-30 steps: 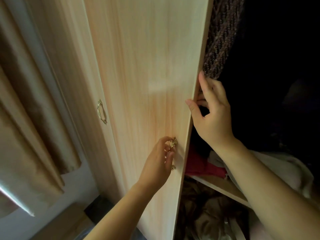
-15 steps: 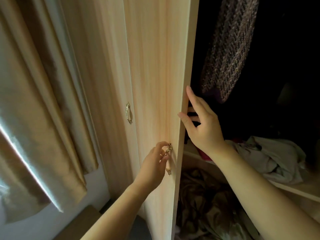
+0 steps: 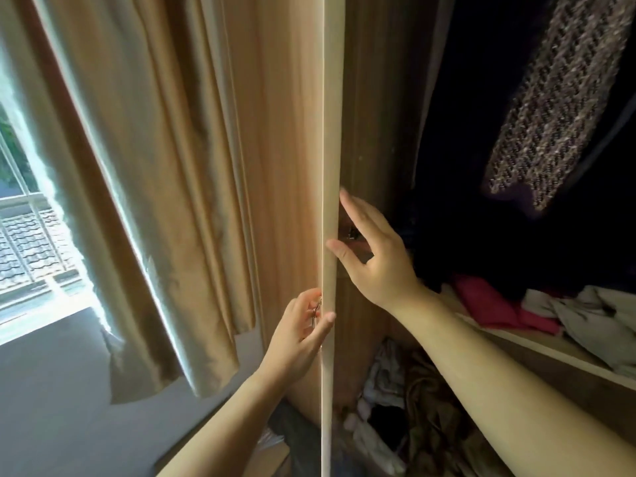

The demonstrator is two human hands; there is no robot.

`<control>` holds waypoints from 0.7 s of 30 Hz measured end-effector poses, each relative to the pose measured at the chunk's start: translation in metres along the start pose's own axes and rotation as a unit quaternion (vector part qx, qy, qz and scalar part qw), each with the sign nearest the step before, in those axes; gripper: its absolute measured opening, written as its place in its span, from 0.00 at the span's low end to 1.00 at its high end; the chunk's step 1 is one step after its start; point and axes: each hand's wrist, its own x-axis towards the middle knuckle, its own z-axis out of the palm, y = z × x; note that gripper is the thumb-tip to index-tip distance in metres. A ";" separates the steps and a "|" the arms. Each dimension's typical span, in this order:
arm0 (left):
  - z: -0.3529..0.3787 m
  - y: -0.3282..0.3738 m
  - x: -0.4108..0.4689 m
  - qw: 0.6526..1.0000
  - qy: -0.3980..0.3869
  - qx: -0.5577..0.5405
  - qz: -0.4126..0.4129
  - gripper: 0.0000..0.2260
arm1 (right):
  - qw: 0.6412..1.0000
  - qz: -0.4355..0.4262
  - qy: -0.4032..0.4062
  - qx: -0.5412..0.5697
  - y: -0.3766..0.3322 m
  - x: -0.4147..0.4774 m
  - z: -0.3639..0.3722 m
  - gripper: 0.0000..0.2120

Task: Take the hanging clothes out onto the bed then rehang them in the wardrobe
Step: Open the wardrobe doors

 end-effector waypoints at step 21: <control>-0.085 -0.006 0.015 0.972 0.236 -0.010 0.005 0.23 | 0.993 -0.089 -0.065 0.032 0.027 0.047 0.113 0.28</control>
